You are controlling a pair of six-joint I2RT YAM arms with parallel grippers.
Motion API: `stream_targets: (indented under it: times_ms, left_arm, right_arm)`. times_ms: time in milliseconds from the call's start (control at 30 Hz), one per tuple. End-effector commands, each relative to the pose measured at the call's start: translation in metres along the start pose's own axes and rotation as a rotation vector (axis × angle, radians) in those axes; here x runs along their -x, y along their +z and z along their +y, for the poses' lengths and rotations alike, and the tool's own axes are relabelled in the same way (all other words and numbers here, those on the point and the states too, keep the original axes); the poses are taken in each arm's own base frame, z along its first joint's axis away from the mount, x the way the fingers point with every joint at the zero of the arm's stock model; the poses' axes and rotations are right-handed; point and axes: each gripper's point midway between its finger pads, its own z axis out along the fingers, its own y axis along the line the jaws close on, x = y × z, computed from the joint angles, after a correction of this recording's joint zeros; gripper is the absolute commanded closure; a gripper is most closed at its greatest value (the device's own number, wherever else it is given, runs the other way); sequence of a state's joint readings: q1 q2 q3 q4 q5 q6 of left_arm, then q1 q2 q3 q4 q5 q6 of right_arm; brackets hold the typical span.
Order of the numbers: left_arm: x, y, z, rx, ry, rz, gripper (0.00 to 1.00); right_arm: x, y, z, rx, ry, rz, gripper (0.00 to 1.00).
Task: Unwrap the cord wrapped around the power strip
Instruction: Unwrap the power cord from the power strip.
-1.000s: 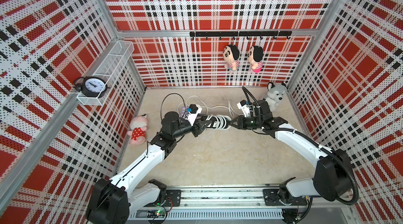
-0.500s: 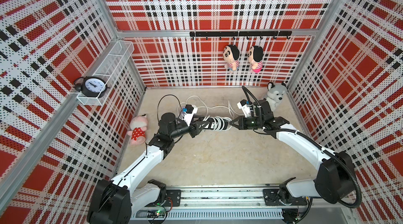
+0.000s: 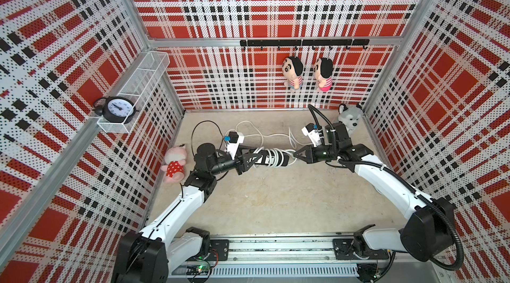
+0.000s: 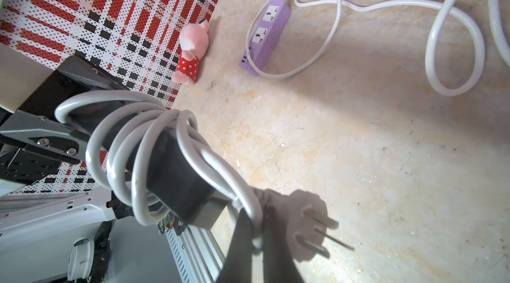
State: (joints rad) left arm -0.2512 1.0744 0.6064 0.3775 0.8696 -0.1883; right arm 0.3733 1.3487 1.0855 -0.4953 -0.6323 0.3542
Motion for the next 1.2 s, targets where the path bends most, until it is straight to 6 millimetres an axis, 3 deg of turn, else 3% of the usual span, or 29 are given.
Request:
stream_targets:
  times_ms: [0, 100, 167, 267, 300, 500, 667, 767, 867, 967, 1067, 1167]
  left_arm:
    - [0.036, -0.024, 0.025, 0.149, 0.072, -0.124, 1.0]
    - [0.036, -0.024, 0.024, 0.144, 0.069, -0.129, 1.0]
    - [0.037, -0.022, 0.023, 0.131, 0.063, -0.125, 1.0]
    - [0.037, -0.017, 0.017, 0.104, 0.063, -0.117, 1.0]
    - [0.037, -0.015, 0.015, 0.089, 0.066, -0.111, 1.0]
    - [0.033, -0.006, 0.024, 0.088, 0.062, -0.028, 1.0]
    - [0.042, -0.006, 0.026, 0.071, 0.028, -0.046, 1.0]
    - [0.044, -0.006, 0.031, 0.095, -0.005, -0.061, 1.0]
    - [0.048, -0.006, 0.036, 0.118, -0.073, -0.097, 1.0]
    - [0.055, -0.011, 0.034, 0.115, -0.146, -0.172, 1.0]
    - [0.063, -0.014, 0.027, 0.086, -0.189, -0.227, 1.0]
    - [0.067, -0.013, 0.021, 0.057, -0.206, -0.237, 1.0]
  right_arm:
    - [-0.012, -0.035, -0.098, -0.396, 0.155, -0.007, 1.0]
    - [-0.02, -0.035, -0.108, -0.437, 0.166, 0.047, 1.0]
    - [-0.02, -0.032, -0.103, -0.405, 0.151, 0.067, 1.0]
    - [-0.005, -0.032, -0.075, -0.273, 0.075, 0.021, 0.73]
    - [0.001, -0.034, -0.066, -0.238, 0.035, -0.003, 0.69]
    - [0.019, -0.046, -0.034, -0.147, -0.116, 0.003, 0.71]
    - [0.0, -0.025, -0.038, -0.052, -0.047, 0.03, 0.74]
    - [-0.007, -0.017, -0.033, 0.024, 0.029, 0.001, 0.55]
    - [-0.004, -0.013, -0.036, 0.055, 0.143, -0.093, 0.45]
    - [-0.006, -0.008, -0.036, 0.117, 0.248, -0.151, 0.45]
    - [-0.01, -0.001, -0.043, 0.091, 0.278, -0.158, 0.65]
    - [-0.013, 0.006, -0.045, 0.074, 0.267, -0.139, 0.68]
